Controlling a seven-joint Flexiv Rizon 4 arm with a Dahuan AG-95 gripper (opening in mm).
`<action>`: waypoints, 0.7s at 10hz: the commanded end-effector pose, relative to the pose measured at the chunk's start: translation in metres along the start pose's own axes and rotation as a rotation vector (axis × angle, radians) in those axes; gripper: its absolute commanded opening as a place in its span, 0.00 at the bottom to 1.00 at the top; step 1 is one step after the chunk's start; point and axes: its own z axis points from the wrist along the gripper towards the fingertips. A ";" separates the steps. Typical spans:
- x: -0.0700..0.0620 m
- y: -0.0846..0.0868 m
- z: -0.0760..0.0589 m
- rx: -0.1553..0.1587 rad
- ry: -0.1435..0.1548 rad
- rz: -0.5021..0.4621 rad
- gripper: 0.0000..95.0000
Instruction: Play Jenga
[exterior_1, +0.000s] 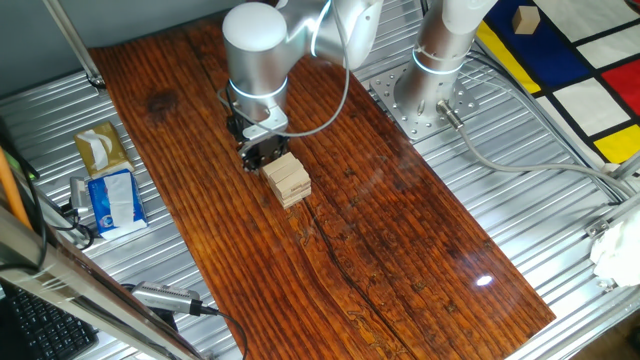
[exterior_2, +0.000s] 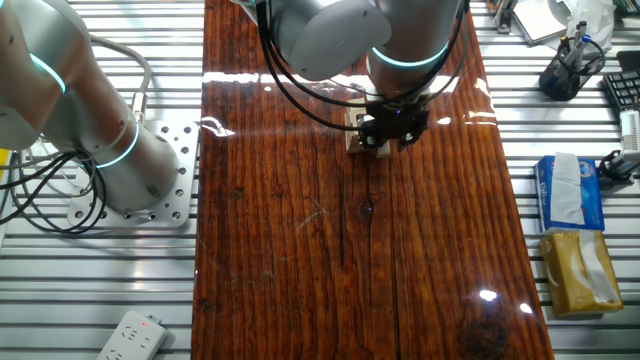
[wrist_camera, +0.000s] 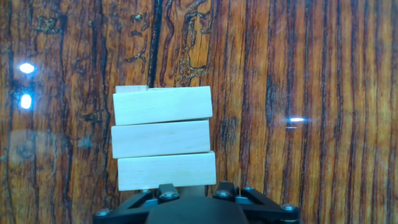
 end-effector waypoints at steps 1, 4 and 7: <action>0.000 0.000 0.000 0.003 -0.001 0.000 0.40; 0.000 0.000 0.000 0.006 -0.006 0.000 0.40; 0.000 0.000 0.001 0.007 -0.009 0.000 0.40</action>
